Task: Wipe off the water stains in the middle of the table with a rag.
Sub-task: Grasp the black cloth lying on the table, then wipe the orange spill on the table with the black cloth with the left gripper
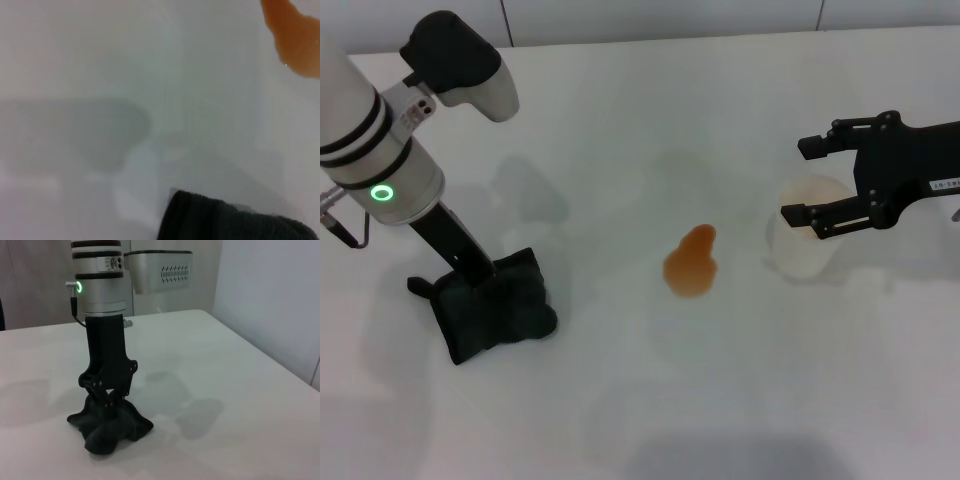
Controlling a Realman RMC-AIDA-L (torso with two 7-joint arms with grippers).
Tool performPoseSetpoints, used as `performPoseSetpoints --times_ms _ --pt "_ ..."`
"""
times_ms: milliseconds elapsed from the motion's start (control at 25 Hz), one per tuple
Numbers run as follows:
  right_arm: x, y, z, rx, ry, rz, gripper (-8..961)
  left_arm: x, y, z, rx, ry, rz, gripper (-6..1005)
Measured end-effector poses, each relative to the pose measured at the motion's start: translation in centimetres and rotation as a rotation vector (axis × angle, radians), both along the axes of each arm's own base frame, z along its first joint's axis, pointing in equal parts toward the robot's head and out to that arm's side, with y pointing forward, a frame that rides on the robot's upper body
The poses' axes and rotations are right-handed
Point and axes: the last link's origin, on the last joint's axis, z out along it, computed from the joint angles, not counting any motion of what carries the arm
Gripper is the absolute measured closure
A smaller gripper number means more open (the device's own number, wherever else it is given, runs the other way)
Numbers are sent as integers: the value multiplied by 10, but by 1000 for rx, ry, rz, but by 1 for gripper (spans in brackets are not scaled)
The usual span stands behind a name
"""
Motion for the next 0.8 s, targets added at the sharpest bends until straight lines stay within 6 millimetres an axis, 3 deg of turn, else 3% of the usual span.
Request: performPoseSetpoints --times_ms 280,800 --pt "0 0 1 3 1 -1 123 2 2 0 25 -20 -3 899" --pt "1 1 3 12 5 -5 123 40 38 -12 240 -217 -145 918"
